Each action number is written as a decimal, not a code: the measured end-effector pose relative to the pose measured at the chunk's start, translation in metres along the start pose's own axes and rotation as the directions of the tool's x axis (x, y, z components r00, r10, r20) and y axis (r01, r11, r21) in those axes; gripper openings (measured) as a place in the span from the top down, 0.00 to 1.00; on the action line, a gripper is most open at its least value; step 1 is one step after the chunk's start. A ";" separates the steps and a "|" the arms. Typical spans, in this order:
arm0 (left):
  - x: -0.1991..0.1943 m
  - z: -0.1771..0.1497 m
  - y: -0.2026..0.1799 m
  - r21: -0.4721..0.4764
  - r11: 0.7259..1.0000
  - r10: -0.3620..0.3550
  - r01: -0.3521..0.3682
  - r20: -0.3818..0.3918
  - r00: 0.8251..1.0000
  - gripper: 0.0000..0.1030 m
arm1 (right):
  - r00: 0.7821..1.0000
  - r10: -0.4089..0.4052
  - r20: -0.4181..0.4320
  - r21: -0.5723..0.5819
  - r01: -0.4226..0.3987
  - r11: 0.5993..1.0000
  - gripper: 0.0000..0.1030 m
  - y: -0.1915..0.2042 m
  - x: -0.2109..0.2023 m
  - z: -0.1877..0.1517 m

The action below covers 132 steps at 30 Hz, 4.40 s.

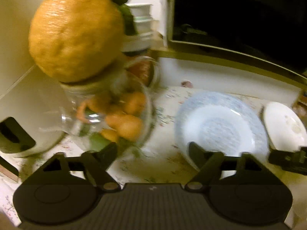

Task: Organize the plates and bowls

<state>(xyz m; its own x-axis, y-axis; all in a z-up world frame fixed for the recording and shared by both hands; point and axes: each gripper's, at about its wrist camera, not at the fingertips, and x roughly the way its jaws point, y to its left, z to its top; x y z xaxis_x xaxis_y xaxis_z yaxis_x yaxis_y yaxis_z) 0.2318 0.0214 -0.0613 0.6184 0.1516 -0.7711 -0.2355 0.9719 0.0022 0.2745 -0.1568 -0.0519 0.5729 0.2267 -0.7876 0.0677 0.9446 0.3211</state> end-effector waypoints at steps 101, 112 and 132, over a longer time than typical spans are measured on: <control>-0.189 -0.107 0.117 -0.240 0.959 -0.133 0.150 0.089 0.987 0.92 | 0.992 0.126 0.013 -0.267 -0.118 0.956 0.86 0.076 -0.133 -0.140; -0.184 -0.159 0.141 -0.278 0.955 -0.109 0.102 -0.012 0.994 0.92 | 0.993 0.099 -0.067 -0.336 -0.116 0.935 0.85 0.087 -0.129 -0.192; -0.166 -0.186 0.135 -0.221 0.972 -0.100 0.077 -0.098 0.990 0.91 | 0.991 0.027 -0.134 -0.377 -0.076 0.923 0.84 0.078 -0.108 -0.221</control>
<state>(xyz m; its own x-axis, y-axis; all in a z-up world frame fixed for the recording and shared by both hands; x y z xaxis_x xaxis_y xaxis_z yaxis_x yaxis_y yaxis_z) -0.0420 0.0937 -0.0511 0.5626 0.0350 -0.8260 -0.3471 0.9168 -0.1976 0.0372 -0.0553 -0.0580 0.4597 0.2818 -0.8422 -0.2890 0.9442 0.1581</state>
